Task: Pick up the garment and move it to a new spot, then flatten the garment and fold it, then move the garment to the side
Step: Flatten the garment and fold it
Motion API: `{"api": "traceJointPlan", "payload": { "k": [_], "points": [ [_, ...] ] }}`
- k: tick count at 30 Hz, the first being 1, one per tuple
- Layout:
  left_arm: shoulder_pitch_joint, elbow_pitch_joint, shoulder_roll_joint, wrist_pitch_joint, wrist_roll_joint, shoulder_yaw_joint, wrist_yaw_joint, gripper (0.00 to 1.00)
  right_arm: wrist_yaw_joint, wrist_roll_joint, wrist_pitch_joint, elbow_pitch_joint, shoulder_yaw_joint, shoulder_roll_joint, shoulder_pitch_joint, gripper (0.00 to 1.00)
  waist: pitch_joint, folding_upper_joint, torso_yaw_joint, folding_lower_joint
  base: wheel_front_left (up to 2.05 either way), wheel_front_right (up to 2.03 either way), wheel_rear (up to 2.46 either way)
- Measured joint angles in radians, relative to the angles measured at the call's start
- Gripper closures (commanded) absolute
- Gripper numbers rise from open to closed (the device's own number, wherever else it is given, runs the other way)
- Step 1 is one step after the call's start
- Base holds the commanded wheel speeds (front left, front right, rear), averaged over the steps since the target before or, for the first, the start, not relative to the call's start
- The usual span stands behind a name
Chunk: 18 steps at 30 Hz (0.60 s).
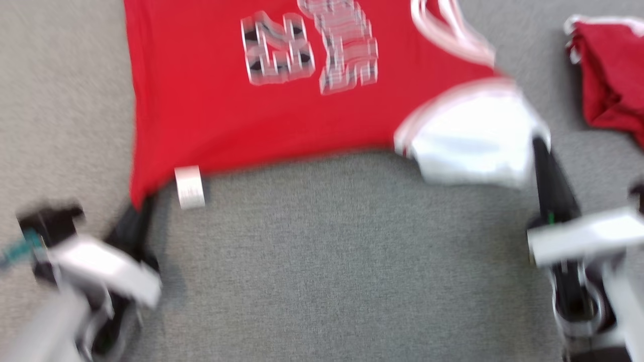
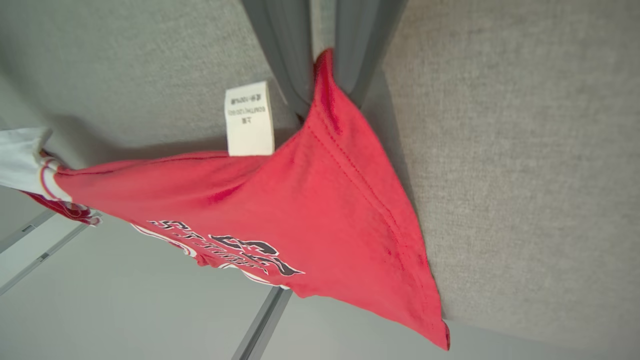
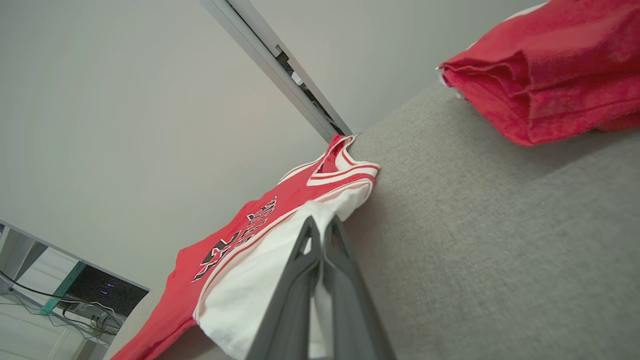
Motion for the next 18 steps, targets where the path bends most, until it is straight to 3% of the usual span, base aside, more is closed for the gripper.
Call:
{"api": "traceJointPlan", "payload": {
  "k": [4,10,14,18],
  "points": [
    [0.244,-0.128,-0.002,-0.008,-0.058,-0.012,0.052,1.0,0.0,0.007,0.03,-0.1,-0.031,-0.01,0.251,1.0,-0.088,0.0,0.003,0.0,0.0,0.0,0.0],
    [0.522,-0.295,-0.028,-0.026,-0.104,-0.031,0.149,1.0,0.0,-0.04,0.044,-0.147,-0.089,0.028,0.517,1.0,-0.178,0.0,-0.001,0.0,0.0,0.0,0.0],
    [0.605,-0.386,-0.041,-0.034,-0.147,-0.022,0.161,1.0,0.0,-0.055,0.058,-0.19,-0.124,0.056,0.578,1.0,-0.176,0.0,0.0,-0.0001,0.0,0.0,0.0],
    [0.614,-0.478,-0.029,-0.009,-0.185,0.0,0.162,1.0,0.0,-0.079,0.102,-0.25,-0.138,0.071,0.541,1.0,-0.163,0.0,0.004,0.0,0.0,0.0,0.0]
  ]
}}
